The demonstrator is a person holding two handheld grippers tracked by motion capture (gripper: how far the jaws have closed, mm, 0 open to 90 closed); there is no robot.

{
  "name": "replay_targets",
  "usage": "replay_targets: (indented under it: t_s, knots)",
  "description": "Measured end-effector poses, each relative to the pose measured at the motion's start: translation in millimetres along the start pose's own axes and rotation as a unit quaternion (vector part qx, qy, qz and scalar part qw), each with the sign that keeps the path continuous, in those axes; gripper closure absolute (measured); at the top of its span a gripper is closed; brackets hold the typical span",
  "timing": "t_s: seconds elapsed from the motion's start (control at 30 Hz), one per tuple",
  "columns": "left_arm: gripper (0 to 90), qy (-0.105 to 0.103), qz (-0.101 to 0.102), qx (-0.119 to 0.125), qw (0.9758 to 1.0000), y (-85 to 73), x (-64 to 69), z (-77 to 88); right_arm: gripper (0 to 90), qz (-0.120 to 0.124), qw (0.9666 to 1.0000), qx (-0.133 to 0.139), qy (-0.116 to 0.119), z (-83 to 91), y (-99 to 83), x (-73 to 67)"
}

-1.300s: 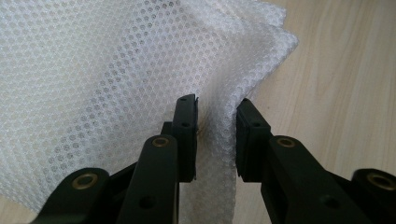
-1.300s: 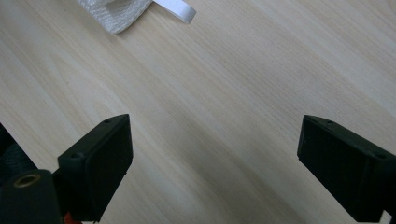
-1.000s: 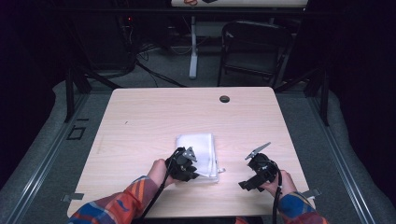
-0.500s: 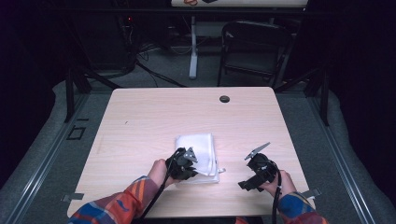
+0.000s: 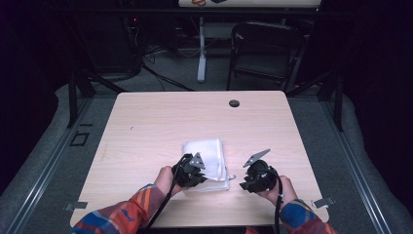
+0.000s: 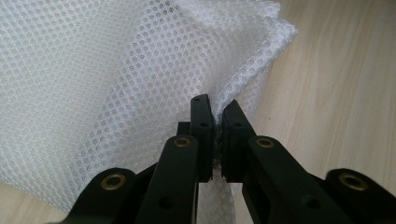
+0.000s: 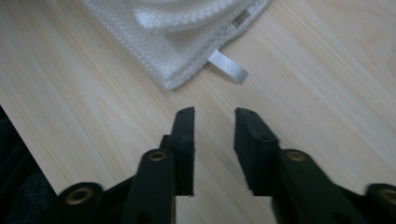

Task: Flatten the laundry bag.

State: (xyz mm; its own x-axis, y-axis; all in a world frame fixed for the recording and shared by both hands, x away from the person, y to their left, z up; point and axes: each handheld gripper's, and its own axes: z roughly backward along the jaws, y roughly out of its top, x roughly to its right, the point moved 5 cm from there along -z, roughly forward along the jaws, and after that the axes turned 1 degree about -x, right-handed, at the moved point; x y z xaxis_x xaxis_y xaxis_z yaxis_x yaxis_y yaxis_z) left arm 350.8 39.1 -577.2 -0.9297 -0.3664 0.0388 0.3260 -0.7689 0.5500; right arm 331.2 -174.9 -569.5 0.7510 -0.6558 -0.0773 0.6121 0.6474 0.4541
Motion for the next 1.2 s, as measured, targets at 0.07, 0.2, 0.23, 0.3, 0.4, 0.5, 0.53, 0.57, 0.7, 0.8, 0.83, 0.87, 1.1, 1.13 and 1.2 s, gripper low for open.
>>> replay_targets:
  t_s: [0.07,0.2,0.23,0.3,0.4,0.5,0.53,0.57,0.7,0.8,0.83,0.87,1.1,1.13,1.2]
  knots:
    - [86.0,0.000,0.000,0.001,1.0000,0.0,0.1,0.1,75.1,0.006,1.0000,-0.001,0.001,-1.4,2.9,-2.3]
    - [86.0,0.003,0.001,0.005,1.0000,0.3,-0.1,1.3,87.6,0.031,0.9992,0.018,0.017,-12.3,20.0,-13.3]
    - [86.1,0.003,0.001,0.005,1.0000,0.3,-0.1,1.3,87.6,0.031,0.9992,0.018,0.017,-12.3,20.0,-13.3]
    - [86.0,0.008,0.002,0.009,0.9999,0.5,-0.3,2.0,89.7,0.049,0.9986,0.014,0.017,-23.5,28.8,-19.9]
    - [86.0,0.011,0.006,0.011,0.9999,0.7,-0.3,2.9,89.8,0.068,0.9975,0.003,0.017,-36.1,35.0,-25.2]
    - [86.0,0.012,0.008,0.013,0.9998,0.8,-0.1,3.5,89.9,0.073,0.9972,-0.006,0.013,-47.7,37.4,-27.0]
    - [86.0,0.015,0.007,0.014,0.9998,0.9,-0.4,4.0,89.9,0.073,0.9972,-0.006,0.013,-47.7,37.4,-27.0]
    - [86.0,0.017,0.007,0.015,0.9997,0.9,-0.7,4.9,90.0,0.077,0.9970,-0.011,0.011,-51.2,37.2,-26.4]
    - [86.1,0.026,0.008,0.022,0.9994,0.9,-2.4,7.9,90.0,0.075,0.9970,-0.008,0.015,-52.8,37.5,-25.6]
    - [86.1,0.034,0.006,0.025,0.9991,1.0,-3.6,10.6,90.0,0.077,0.9968,-0.008,0.019,-52.8,36.8,-24.3]
    - [86.1,0.036,0.007,0.027,0.9990,1.1,-3.7,11.5,90.0,0.075,0.9969,-0.007,0.020,-52.9,36.6,-24.1]
    - [86.1,0.041,0.009,0.032,0.9986,1.0,-4.1,13.4,90.0,0.069,0.9974,-0.003,0.022,-53.5,36.5,-24.4]
    - [85.8,0.053,0.019,0.046,0.9973,0.6,-6.6,21.3,90.0,0.080,0.9966,-0.006,0.017,-53.4,36.5,-25.1]
    - [85.8,0.056,0.021,0.048,0.9971,0.1,-7.0,22.7,90.0,0.080,0.9967,-0.006,0.015,-53.2,36.5,-24.9]
    - [85.7,0.058,0.025,0.051,0.9968,-0.1,-7.4,23.7,90.0,0.080,0.9966,-0.007,0.015,-53.0,36.3,-24.5]
